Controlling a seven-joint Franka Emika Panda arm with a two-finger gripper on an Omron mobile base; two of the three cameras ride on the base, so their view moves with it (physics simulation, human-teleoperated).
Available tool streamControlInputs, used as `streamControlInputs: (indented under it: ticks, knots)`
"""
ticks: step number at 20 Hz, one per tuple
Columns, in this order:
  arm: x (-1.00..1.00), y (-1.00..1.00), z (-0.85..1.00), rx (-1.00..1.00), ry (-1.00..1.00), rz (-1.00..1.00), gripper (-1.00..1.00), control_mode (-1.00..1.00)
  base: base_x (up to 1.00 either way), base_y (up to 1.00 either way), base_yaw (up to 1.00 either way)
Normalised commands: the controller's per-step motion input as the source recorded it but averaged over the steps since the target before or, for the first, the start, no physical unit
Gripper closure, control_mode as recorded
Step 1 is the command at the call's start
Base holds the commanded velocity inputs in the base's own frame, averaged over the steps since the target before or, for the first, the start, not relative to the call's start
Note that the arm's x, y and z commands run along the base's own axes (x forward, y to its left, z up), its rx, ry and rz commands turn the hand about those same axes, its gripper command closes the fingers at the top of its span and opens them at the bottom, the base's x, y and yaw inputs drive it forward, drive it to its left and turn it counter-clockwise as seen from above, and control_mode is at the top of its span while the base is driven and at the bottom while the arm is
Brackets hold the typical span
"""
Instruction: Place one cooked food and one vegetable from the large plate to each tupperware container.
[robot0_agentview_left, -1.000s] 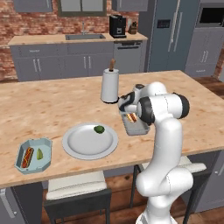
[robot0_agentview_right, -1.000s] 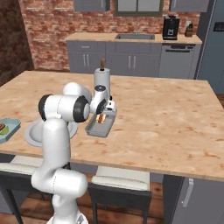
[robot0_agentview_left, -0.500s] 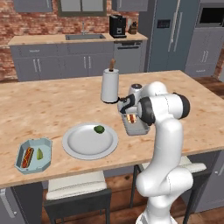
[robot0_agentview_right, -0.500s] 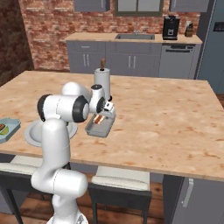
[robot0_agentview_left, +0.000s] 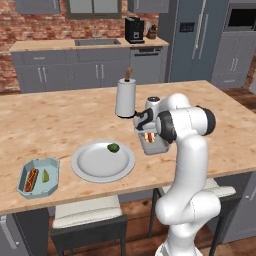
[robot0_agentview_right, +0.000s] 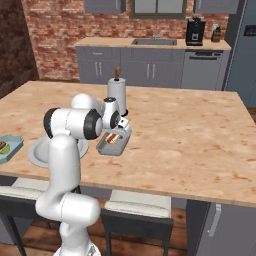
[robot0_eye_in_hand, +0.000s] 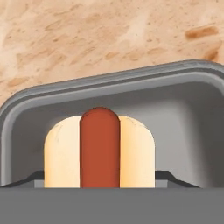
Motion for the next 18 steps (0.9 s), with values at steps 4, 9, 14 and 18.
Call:
streamControlInputs:
  ticks: [4,9,14,18]
  knots:
    - [0.0,0.03,-0.1,0.0,0.0,0.0,-1.0,-1.0,0.0,0.0,0.0]
    - [0.0,0.03,0.0,0.0,0.0,0.0,-1.0,-1.0,0.0,0.0,0.0]
    - [0.0,0.05,0.0,0.0,0.0,0.0,-1.0,-1.0,0.0,0.0,0.0]
    - [0.0,0.08,0.0,0.0,0.0,0.0,-1.0,-1.0,0.0,0.0,0.0]
